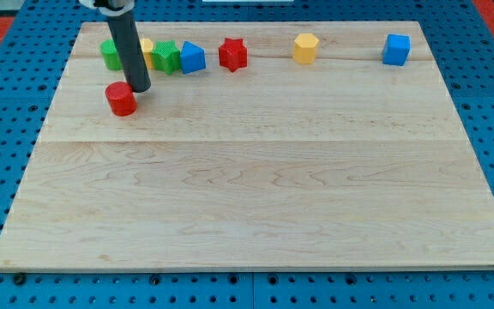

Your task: Nudge the yellow hexagon down a bit

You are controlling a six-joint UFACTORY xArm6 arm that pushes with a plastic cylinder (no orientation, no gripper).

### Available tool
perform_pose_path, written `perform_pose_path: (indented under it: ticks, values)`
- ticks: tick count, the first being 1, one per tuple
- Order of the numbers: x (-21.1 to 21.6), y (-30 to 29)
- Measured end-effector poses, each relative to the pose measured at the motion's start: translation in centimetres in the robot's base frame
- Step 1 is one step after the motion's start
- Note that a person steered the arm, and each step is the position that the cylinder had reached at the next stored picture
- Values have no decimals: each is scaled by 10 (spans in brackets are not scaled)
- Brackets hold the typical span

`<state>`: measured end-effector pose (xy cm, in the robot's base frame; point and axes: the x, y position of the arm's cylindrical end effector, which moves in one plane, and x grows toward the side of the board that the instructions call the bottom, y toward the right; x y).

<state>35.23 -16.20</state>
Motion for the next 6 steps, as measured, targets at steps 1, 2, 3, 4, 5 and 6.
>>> perform_pose_path:
  ticks: [1, 2, 3, 4, 5, 6]
  values:
    - [18, -5]
    - [10, 8]
    - [3, 107]
    - [-14, 215]
    - [-56, 262]
    - [-74, 285]
